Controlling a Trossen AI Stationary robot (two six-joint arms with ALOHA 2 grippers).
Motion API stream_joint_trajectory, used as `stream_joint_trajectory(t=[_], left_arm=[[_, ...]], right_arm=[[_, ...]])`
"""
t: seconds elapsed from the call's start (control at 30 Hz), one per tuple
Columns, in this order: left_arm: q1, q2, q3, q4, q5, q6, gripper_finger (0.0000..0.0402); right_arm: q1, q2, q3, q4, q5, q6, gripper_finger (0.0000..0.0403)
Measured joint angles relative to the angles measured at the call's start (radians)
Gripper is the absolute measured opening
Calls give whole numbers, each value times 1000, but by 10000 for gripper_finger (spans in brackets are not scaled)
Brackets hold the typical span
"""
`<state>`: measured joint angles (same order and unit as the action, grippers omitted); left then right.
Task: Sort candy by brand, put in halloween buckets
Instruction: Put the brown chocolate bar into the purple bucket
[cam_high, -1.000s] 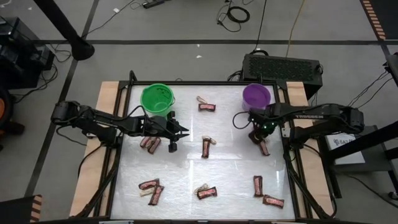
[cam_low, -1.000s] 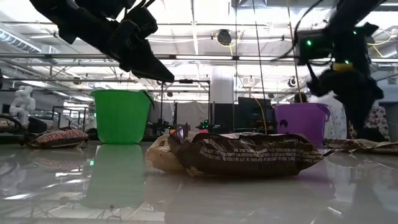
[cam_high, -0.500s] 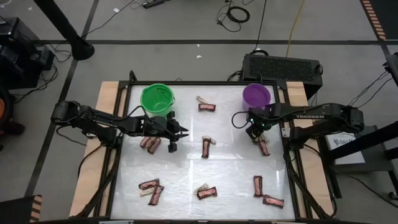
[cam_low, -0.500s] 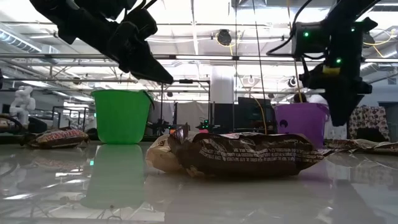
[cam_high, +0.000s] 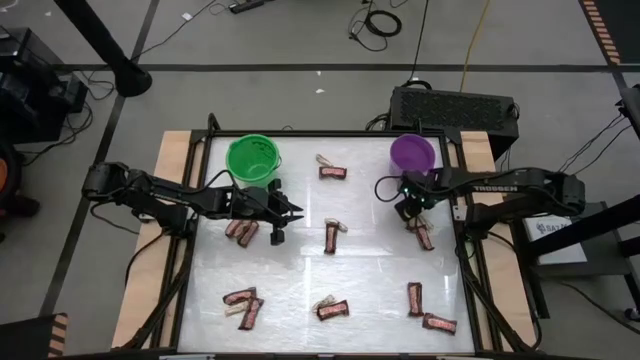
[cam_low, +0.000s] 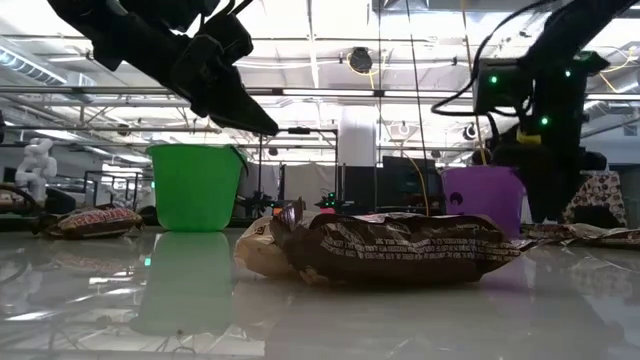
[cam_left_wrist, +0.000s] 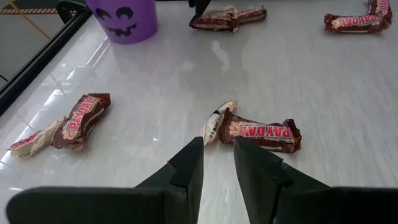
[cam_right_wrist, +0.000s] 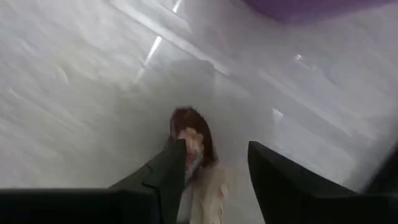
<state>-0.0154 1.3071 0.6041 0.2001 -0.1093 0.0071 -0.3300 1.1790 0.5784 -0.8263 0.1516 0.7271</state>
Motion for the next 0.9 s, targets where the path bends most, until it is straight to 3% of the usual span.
stream_joint_trajectory(t=[0.3,0.5,0.9], left_arm=[[0,0,0,0,0,0,98],[0,0,0,0,0,0,98],[1,0,0,0,0,0,98]], right_arm=[[-5,0,-66,79,4,8,126],[-6,-3,-115,149,-47,9,100],[15,-4,17,142,-56,-145,82]])
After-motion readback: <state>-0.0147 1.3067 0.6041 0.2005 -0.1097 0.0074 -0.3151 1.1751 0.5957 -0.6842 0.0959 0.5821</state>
